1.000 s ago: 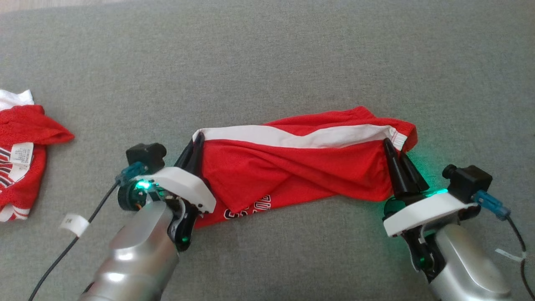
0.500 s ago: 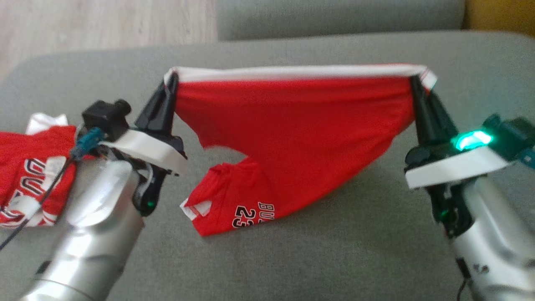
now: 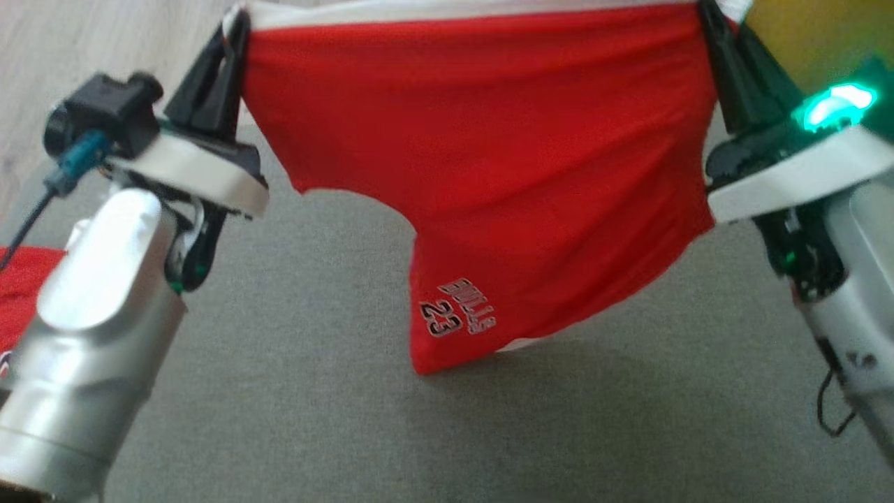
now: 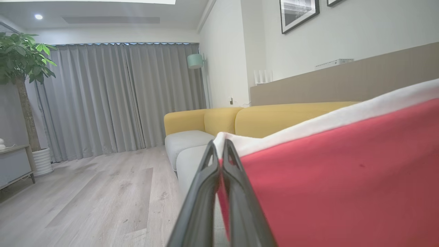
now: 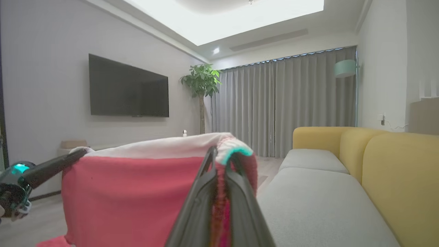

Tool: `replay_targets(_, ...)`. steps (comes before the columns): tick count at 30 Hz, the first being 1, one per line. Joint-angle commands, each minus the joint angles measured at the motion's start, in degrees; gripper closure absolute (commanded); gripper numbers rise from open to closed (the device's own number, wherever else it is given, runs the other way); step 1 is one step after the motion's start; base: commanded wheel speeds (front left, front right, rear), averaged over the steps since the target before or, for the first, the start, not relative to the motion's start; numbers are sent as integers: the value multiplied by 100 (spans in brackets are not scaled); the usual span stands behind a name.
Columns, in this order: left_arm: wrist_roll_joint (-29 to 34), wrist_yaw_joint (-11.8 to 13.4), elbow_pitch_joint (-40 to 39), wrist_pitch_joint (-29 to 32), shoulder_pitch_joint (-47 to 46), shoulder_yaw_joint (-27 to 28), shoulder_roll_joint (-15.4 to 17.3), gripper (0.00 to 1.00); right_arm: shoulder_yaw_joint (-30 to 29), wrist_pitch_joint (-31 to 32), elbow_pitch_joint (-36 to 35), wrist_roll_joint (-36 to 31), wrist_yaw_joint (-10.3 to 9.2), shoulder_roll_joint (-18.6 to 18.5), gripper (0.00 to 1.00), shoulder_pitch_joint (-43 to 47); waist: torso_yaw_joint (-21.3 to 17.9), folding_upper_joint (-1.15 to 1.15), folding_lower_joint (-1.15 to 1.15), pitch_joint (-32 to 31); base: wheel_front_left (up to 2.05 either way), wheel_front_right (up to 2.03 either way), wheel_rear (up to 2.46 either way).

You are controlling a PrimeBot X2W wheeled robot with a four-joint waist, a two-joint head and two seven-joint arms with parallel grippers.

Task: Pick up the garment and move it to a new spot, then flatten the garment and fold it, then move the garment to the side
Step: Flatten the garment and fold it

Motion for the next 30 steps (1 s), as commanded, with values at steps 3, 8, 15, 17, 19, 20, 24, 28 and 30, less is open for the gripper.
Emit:
replay_targets(3, 214, 238, -87, 59, -805, 280, 254, 100, 340, 28, 160, -131, -4, -193, 100, -869, -52, 0, 0, 545, 0, 0, 0)
replay_targets(8, 534, 611, -29, -69, -1445, 352, 206, 100, 597, -160, 630, -270, -4, -219, 100, -1773, -34, 0, 0, 1067, 0, 0, 0)
replay_targets(15, 1138, 1153, 130, -398, -2567, 545, 99, 100, 480, -611, 1550, -1051, -4, -105, 100, -3368, 137, 0, 0, 1661, 0, 0, 0)
replay_targets(17, 1266, 1233, 46, -433, -2728, 630, 34, 100, 454, -639, 1718, -1287, -4, -79, 100, -3612, 215, 0, 0, 1775, 0, 0, 0)
replay_targets(19, 1448, 1296, -256, -440, -2743, 746, -28, 100, 363, -645, 1739, -1404, -4, -53, 100, -3701, 289, 0, 0, 1870, 0, 0, 0)
replay_targets(20, 1538, 1307, -414, -441, -2647, 792, -59, 100, 358, -646, 1730, -1451, -4, -54, 100, -3662, 320, 0, 0, 1900, 0, 0, 0)
replay_targets(24, 1836, 1214, -775, -443, -1843, 764, -165, 100, 764, -648, 1630, -1474, -4, -213, 100, -3152, 401, 0, 0, 1923, 0, 0, 0)
replay_targets(28, 1855, 1202, -1064, -443, -637, 900, -336, 100, 1046, -649, 1369, -1352, -4, -339, 100, -2241, 402, 0, 0, 1762, 0, 0, 0)
replay_targets(30, 1839, 1208, -1244, -444, 71, 1024, -421, 100, 1060, -649, 1192, -1256, -4, -369, 100, -1685, 390, 0, 0, 1649, 0, 0, 0)
